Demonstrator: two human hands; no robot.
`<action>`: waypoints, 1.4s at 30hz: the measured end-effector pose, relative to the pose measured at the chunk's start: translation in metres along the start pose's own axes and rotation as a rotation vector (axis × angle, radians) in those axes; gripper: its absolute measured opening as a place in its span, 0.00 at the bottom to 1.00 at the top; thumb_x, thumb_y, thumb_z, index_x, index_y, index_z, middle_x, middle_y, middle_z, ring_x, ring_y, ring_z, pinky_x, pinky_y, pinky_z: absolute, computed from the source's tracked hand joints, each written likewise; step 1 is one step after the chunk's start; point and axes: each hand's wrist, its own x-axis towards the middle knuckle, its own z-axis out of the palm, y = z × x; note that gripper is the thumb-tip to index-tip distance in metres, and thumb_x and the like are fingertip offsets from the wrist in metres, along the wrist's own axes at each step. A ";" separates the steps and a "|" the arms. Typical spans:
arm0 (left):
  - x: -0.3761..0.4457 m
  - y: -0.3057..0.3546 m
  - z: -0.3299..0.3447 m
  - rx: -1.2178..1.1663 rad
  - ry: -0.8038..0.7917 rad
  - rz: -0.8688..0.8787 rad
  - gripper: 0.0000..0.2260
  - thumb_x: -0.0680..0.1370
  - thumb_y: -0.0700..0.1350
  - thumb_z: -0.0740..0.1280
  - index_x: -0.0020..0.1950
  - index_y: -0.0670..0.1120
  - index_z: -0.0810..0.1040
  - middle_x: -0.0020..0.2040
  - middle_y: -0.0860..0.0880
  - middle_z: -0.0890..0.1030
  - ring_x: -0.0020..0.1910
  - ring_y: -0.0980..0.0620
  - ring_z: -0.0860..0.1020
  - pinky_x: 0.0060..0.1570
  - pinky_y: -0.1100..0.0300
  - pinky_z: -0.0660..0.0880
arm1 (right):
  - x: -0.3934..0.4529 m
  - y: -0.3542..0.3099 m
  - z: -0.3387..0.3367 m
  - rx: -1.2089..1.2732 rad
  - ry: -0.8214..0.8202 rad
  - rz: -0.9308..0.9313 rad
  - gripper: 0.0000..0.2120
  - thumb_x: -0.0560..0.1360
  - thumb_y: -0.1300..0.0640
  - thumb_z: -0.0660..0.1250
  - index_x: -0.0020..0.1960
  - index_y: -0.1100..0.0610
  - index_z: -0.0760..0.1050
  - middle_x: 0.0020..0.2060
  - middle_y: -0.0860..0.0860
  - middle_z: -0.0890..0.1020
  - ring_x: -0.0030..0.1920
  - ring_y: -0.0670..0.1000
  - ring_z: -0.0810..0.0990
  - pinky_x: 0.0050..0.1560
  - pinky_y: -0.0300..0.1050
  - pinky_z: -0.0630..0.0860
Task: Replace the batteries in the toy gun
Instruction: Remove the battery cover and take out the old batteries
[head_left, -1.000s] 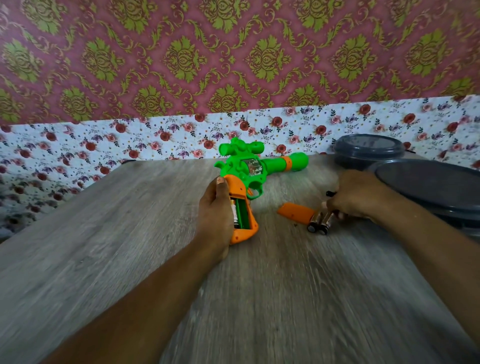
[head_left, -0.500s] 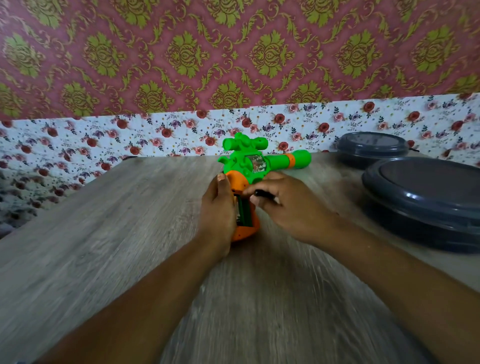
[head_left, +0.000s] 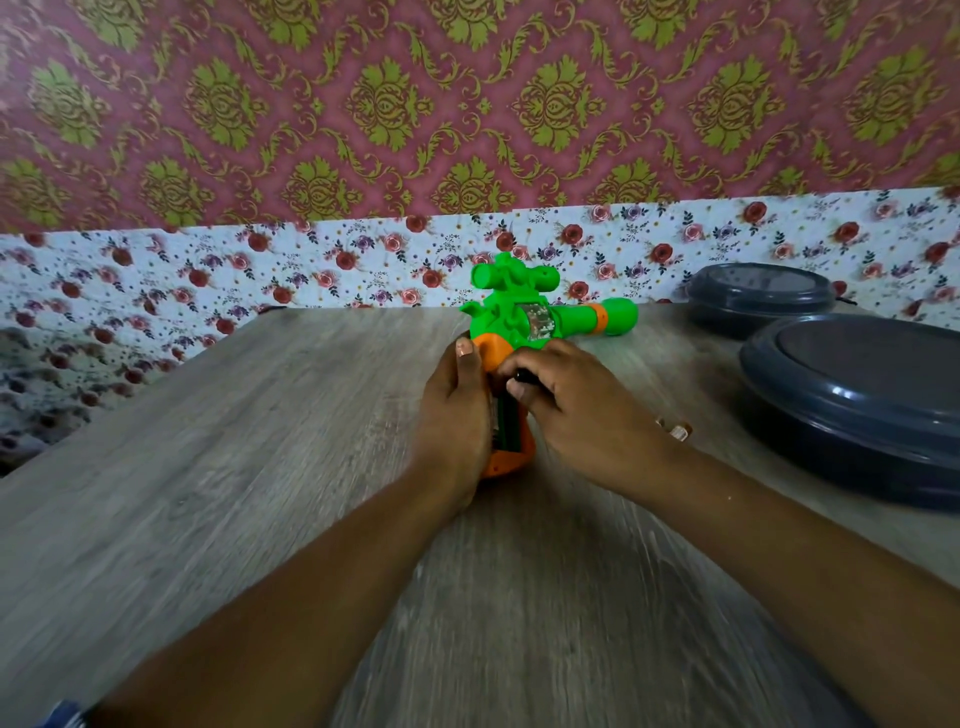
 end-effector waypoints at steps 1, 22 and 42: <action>0.001 0.000 0.000 -0.008 -0.005 0.001 0.20 0.82 0.55 0.50 0.70 0.50 0.69 0.64 0.46 0.77 0.62 0.48 0.76 0.64 0.46 0.72 | 0.000 0.000 0.000 0.011 0.003 0.000 0.07 0.78 0.54 0.59 0.52 0.51 0.75 0.43 0.54 0.71 0.49 0.57 0.72 0.51 0.55 0.71; -0.001 0.003 0.000 0.025 0.027 -0.021 0.18 0.82 0.54 0.51 0.68 0.52 0.71 0.59 0.47 0.77 0.57 0.48 0.77 0.59 0.48 0.75 | -0.009 -0.002 0.001 0.318 0.191 0.138 0.05 0.69 0.65 0.69 0.40 0.56 0.77 0.34 0.43 0.78 0.37 0.40 0.76 0.36 0.23 0.68; 0.002 -0.004 0.000 -0.032 -0.008 0.028 0.14 0.83 0.52 0.52 0.52 0.53 0.77 0.49 0.49 0.81 0.51 0.49 0.81 0.55 0.50 0.78 | -0.007 -0.004 0.004 0.089 0.114 0.034 0.13 0.70 0.66 0.65 0.51 0.55 0.77 0.46 0.52 0.76 0.42 0.46 0.70 0.39 0.24 0.63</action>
